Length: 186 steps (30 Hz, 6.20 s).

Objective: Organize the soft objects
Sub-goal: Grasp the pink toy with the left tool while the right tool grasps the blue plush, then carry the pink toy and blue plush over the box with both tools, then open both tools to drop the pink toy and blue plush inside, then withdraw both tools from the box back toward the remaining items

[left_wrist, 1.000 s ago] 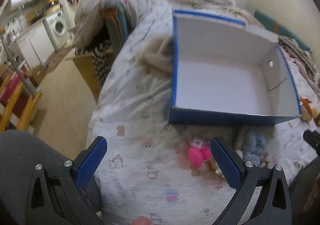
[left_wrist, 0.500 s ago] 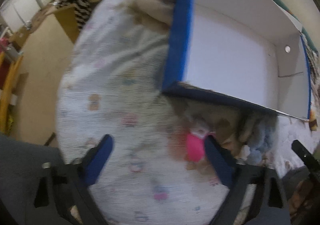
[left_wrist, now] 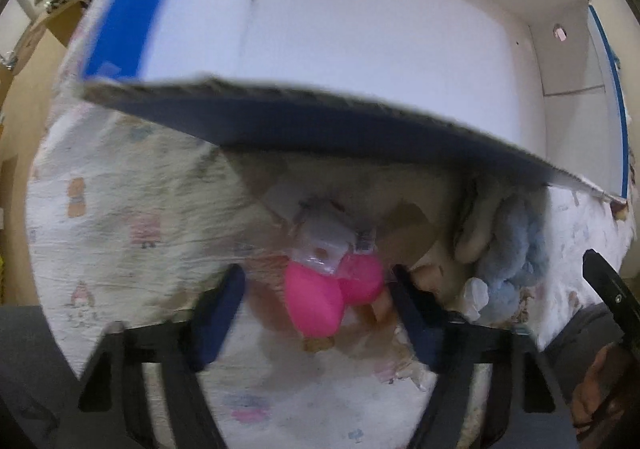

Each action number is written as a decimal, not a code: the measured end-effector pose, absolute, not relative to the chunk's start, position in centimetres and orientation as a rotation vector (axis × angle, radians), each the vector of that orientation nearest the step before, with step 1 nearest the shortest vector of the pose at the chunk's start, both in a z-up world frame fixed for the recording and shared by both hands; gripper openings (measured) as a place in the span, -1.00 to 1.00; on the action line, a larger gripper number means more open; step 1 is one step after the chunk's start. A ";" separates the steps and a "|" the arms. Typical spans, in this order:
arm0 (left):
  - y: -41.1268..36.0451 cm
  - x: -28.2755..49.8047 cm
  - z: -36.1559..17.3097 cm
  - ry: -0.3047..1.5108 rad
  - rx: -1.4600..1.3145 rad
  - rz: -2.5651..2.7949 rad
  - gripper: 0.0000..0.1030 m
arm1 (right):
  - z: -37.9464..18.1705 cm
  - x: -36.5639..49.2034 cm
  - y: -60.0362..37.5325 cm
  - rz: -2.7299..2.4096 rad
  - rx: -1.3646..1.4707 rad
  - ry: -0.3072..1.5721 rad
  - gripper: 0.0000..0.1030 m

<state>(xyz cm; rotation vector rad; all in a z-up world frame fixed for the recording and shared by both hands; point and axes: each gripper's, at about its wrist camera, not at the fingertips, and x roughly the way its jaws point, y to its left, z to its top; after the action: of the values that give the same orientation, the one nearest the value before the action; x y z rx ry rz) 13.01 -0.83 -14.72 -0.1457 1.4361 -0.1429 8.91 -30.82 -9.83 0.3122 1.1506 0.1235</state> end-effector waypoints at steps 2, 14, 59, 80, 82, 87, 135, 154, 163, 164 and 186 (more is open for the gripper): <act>-1.3 13.1 -15.0 1.444 -0.151 -0.164 -0.21 | -9.9 9.0 -31.1 0.125 0.326 1.151 1.00; -0.6 10.2 -10.8 1.352 -0.037 -0.142 -0.22 | -11.0 11.9 -29.2 0.355 0.441 1.240 0.58; -0.5 6.3 -9.7 1.211 0.051 -0.027 -0.22 | -2.5 4.5 -30.1 0.517 0.357 0.988 -0.48; -1.2 6.6 0.5 0.931 0.076 -0.017 -0.22 | 4.3 6.8 -32.0 0.509 0.421 0.756 -0.48; -1.5 7.5 1.3 0.922 0.070 -0.026 -0.22 | 4.8 7.5 -31.8 0.509 0.416 0.746 -0.48; -2.7 10.6 2.5 0.916 0.069 -0.044 -0.22 | 5.1 9.8 -31.2 0.497 0.412 0.747 -0.48; -8.2 23.9 -9.1 1.100 0.215 0.032 -0.21 | -7.2 18.1 -30.9 0.299 0.337 0.977 -0.46; -7.7 21.9 -5.5 1.059 0.193 0.006 0.36 | -3.9 16.5 -31.1 0.430 0.419 0.811 1.00; -7.5 20.2 -4.1 1.043 0.184 0.021 0.36 | -2.9 15.7 -31.3 0.404 0.406 0.763 1.00; -7.3 20.2 -4.0 1.042 0.179 0.023 0.36 | -2.8 15.6 -31.4 0.399 0.406 0.758 1.00; -1.7 14.5 -0.5 0.980 0.042 0.047 0.36 | -1.0 11.5 -37.2 0.289 0.539 0.689 1.00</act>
<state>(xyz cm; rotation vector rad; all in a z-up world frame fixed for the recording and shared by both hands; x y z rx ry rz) 14.49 -1.67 -0.54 0.0419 0.9801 0.0466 11.45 -37.16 -0.99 0.5390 0.6891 0.2886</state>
